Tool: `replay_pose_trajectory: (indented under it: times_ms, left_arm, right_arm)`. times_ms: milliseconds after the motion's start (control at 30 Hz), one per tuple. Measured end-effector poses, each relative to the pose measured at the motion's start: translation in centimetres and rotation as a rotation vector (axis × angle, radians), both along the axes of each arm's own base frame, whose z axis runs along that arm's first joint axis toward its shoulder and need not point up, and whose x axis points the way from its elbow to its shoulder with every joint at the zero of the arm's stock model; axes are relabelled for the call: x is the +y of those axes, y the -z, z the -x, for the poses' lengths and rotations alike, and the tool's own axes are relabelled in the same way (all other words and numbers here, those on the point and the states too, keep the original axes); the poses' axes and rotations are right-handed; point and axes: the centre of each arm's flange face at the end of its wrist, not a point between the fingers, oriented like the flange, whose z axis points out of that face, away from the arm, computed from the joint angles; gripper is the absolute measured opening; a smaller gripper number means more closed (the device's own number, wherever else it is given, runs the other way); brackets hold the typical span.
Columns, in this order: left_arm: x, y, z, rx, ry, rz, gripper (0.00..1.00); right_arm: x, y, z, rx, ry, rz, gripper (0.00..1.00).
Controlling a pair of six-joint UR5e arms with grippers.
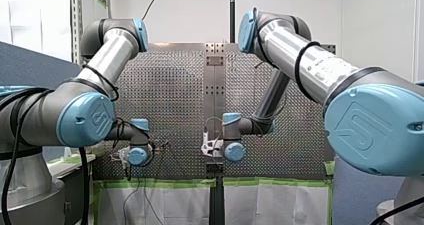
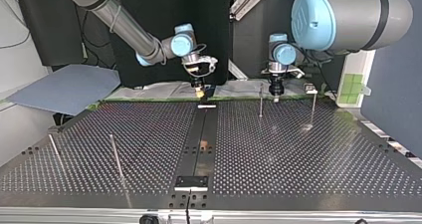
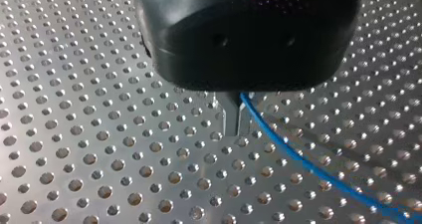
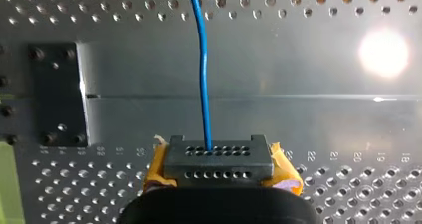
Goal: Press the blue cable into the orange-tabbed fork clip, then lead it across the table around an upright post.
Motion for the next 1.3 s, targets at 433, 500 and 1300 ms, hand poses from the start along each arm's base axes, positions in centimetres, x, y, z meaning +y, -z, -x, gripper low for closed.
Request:
replay_pose_trajectory:
  times_ms: [433, 500, 1300]
  left_arm:
    - [0.4, -0.4, -1.6, 0.044, -0.007, 0.000, 0.00]
    - [0.5, -0.4, -1.7, 0.048, -0.009, 0.002, 0.00]
    - [1.8, -0.4, -2.2, 0.090, -0.037, -0.078, 1.00]
  right_arm:
    - [-2.0, -0.6, 0.6, -0.009, 0.009, 0.008, 0.00]
    - [-2.4, -0.6, 0.9, -0.011, 0.011, 0.008, 0.00]
    - [-5.3, -1.0, 2.6, -0.012, 0.026, 0.010, 0.00]
